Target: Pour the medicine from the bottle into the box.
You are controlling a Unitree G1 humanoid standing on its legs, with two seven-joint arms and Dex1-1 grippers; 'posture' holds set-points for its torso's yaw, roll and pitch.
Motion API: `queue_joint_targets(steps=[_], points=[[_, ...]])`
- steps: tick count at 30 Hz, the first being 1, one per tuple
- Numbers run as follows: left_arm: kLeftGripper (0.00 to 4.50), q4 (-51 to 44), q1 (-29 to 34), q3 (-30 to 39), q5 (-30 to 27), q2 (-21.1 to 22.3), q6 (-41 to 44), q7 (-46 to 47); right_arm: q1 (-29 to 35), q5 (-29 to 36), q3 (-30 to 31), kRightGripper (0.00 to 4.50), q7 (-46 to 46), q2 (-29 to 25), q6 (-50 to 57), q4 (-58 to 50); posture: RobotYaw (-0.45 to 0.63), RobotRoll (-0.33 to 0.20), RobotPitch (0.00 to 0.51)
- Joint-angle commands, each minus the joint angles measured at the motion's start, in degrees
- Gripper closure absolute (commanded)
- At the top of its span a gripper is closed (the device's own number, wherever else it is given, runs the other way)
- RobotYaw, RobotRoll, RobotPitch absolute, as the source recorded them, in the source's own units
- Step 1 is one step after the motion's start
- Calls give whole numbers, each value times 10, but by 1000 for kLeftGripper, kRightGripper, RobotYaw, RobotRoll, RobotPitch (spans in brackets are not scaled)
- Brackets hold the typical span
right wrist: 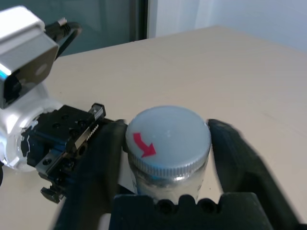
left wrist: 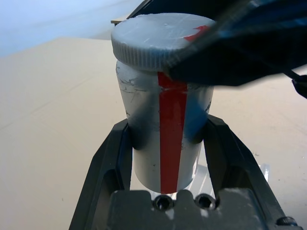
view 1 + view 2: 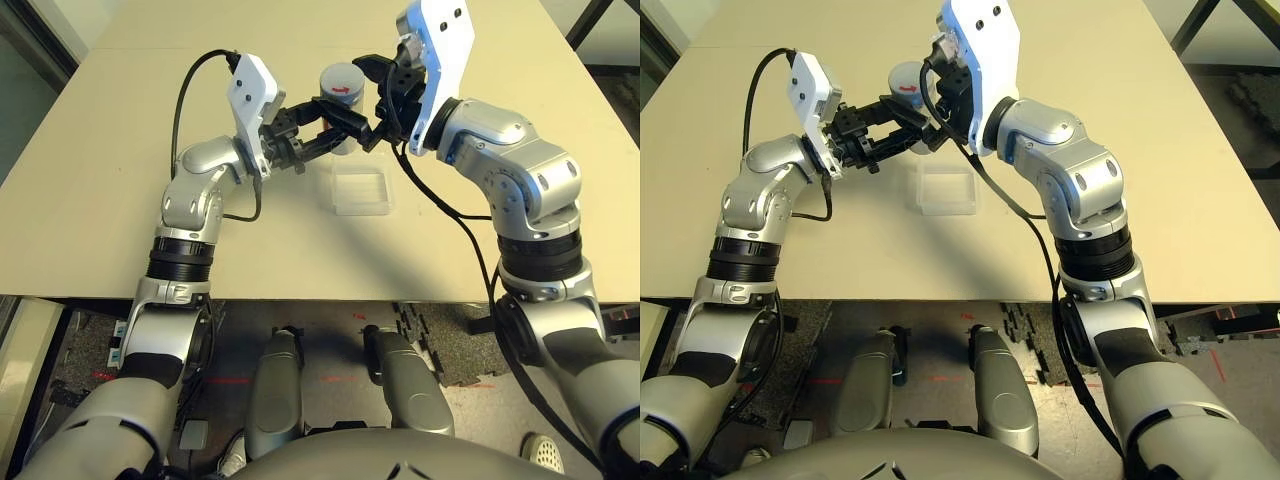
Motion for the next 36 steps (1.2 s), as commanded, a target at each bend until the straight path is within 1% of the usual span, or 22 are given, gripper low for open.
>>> queue_joint_targets(steps=[1, 6, 9, 20, 25, 30, 36], points=[[2192, -8, 7, -5, -4, 8, 5, -4, -7, -2, -9, 1926, -4, 1, -9, 2, -22, 0, 191], [2192, -10, 6, -8, -6, 10, 7, -9, -2, -1, -7, 1926, 1, -2, -10, -2, -23, 0, 194], [2192, -17, 3, -6, -16, 13, 20, -16, -2, 13, -14, 1926, 14, -5, -4, -6, -19, 0, 196], [2192, -77, -13, -28, -70, 63, 73, -131, -13, 96, -28, 1926, 200, -117, -12, 5, 2, 0, 207], [2192, -111, -18, -35, -99, 86, 86, -186, -14, 137, -36, 1926, 273, -151, -15, 10, 4, 0, 211], [2192, -135, -23, -38, -114, 88, 97, -201, -9, 167, -41, 1926, 304, -167, -2, 8, -1, 0, 212], [2192, -154, -17, -39, -121, 83, 106, -195, -3, 183, -44, 1926, 308, -176, 13, 2, -7, 0, 211]])
